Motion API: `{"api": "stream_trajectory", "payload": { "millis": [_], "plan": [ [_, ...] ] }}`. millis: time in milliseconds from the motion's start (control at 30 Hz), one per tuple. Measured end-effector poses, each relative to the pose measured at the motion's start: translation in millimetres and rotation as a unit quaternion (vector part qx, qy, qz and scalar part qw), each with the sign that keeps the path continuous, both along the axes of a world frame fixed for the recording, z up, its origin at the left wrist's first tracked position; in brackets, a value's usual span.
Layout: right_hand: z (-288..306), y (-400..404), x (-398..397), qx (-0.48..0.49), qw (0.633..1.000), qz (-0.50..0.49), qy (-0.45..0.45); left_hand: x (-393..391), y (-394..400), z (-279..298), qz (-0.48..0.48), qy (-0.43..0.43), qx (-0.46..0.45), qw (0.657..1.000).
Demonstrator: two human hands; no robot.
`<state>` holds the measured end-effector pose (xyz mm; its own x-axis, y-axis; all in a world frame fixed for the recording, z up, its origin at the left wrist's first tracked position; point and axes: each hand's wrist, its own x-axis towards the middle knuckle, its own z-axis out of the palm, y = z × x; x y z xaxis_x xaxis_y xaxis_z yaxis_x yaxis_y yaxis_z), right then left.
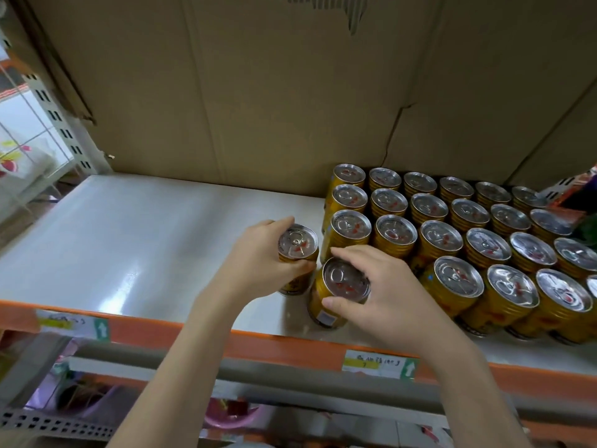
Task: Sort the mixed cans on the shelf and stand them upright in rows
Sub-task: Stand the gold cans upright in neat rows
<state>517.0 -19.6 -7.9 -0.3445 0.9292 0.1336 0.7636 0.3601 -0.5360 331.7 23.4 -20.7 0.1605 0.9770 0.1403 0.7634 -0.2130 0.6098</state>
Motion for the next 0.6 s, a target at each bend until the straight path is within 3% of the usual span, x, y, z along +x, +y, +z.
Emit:
{"api": "stream_trajectory", "payload": {
  "millis": [300, 467, 600],
  "plan": [
    [9.7, -2.6, 44.2, -0.087, 0.994, -0.024, -0.060, 32.8, -24.0, -3.9, -0.011, -0.005, -0.012, 1.000],
    [8.3, -1.2, 37.4, -0.116, 0.991, -0.029, 0.052, 24.3, -22.4, -1.1, -0.057, 0.009, -0.034, 0.998],
    [0.2, 2.5, 30.6, -0.083, 0.990, -0.043, 0.105, 13.8, -19.7, -0.5, -0.073, -0.019, -0.054, 0.996]
  ]
}}
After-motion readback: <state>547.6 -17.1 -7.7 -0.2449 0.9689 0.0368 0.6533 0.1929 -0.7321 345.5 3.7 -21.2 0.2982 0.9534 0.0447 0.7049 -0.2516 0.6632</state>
